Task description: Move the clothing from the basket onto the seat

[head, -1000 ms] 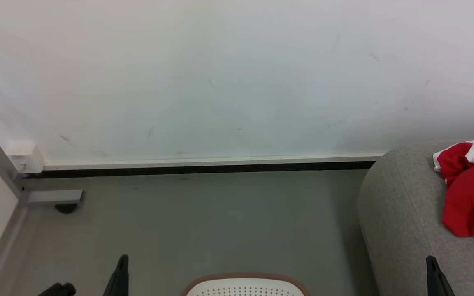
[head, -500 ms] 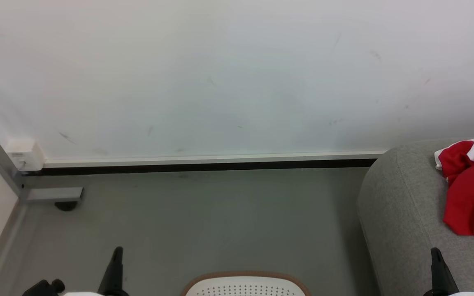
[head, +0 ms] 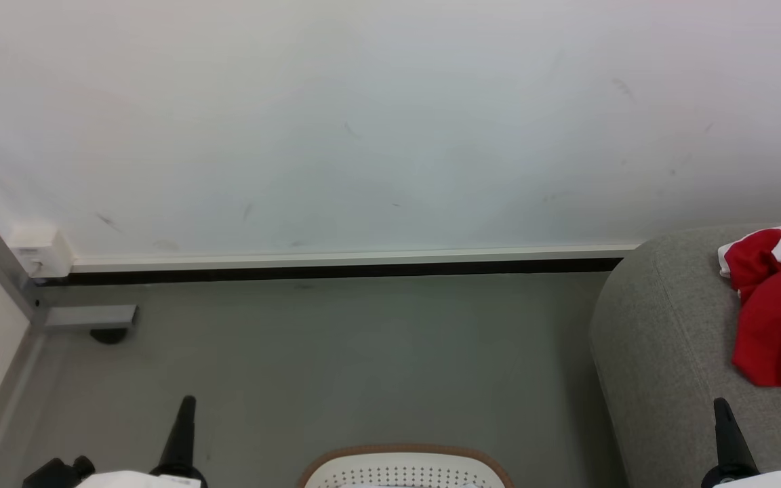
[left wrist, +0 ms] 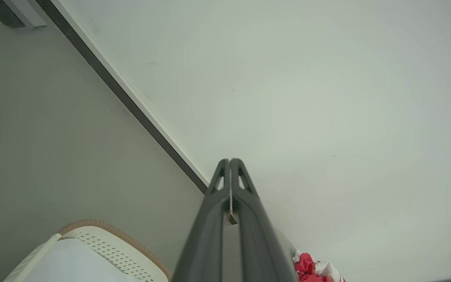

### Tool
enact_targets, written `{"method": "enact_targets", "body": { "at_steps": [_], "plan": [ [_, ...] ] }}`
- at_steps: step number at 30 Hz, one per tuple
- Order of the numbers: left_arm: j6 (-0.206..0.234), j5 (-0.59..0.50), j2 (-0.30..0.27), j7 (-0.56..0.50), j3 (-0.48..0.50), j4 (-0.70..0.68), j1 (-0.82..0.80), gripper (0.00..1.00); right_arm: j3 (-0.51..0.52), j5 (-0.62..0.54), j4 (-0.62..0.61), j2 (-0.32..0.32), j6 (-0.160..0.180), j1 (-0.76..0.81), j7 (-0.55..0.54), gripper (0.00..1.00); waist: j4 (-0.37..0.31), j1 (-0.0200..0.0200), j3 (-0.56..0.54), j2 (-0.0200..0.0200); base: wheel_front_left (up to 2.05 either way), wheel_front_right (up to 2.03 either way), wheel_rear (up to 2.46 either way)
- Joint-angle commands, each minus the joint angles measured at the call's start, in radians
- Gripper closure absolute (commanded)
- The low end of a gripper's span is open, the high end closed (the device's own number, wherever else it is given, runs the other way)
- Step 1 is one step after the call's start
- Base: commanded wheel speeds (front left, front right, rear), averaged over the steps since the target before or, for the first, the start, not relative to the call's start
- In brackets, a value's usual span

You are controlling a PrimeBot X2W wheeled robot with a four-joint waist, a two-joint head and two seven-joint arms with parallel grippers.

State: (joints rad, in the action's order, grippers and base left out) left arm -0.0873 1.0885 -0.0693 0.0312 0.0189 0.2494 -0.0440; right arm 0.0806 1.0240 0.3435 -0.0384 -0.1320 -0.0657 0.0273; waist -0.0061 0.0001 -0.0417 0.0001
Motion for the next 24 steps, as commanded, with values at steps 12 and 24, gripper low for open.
{"method": "enact_targets", "body": {
  "at_steps": [12, 24],
  "plan": [
    [0.004, 0.133, 0.004, -0.038, 0.028, -0.026, -0.033, 1.0, 0.011, 0.155, -0.032, -0.015, 0.001, -0.036, -0.035, 1.0, 0.001, -0.0001, 0.007, -0.0001, 0.0, 0.0, 0.0],
    [0.007, 0.239, 0.008, -0.066, 0.048, -0.037, -0.043, 1.0, 0.016, 0.274, -0.048, -0.017, 0.002, -0.044, -0.062, 1.0, 0.002, -0.0001, 0.015, -0.0001, 0.0, 0.0, 0.0]
  ]
}}
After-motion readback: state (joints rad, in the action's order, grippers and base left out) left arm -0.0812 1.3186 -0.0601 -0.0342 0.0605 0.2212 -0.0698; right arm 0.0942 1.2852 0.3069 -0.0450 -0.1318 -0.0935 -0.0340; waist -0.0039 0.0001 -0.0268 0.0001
